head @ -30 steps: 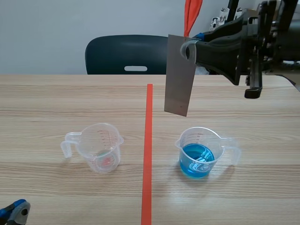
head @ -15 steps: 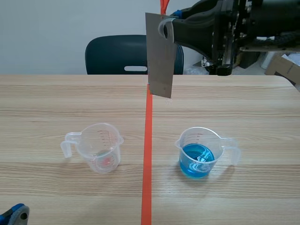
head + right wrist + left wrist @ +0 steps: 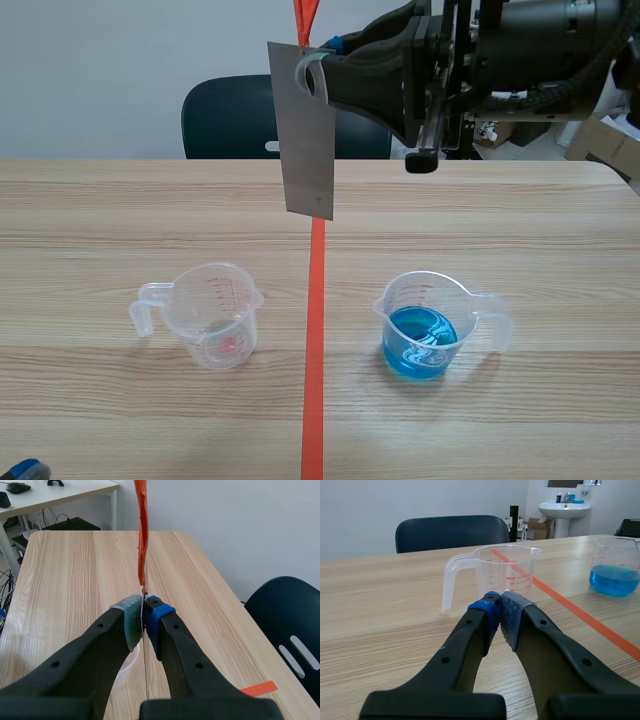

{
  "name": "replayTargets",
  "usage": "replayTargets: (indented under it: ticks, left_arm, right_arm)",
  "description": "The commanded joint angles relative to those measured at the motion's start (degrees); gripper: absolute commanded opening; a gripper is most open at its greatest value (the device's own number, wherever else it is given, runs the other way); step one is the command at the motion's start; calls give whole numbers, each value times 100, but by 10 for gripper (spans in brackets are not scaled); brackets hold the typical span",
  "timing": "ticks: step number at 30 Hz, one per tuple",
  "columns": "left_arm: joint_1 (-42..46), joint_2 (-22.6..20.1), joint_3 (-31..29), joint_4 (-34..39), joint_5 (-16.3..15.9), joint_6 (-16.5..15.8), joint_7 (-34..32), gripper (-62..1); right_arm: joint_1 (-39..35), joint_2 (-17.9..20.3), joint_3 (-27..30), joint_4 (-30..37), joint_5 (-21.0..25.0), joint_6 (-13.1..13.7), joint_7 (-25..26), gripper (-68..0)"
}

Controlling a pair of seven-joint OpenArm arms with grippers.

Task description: Do the redox reaction experiment. move the plate over the left beaker

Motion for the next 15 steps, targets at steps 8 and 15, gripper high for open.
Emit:
replayTargets:
  ticks: [8,15]
  left_arm:
    - [72,-2,-273,98,-35,46,-122,-576]
    - [70,28,-271,98,-35,46,-125,-311]
  right_arm:
    - [101,-704,-55,39,63,4,-876,-669]
    - [103,-1222,-85,39,61,2,-1504,-669]
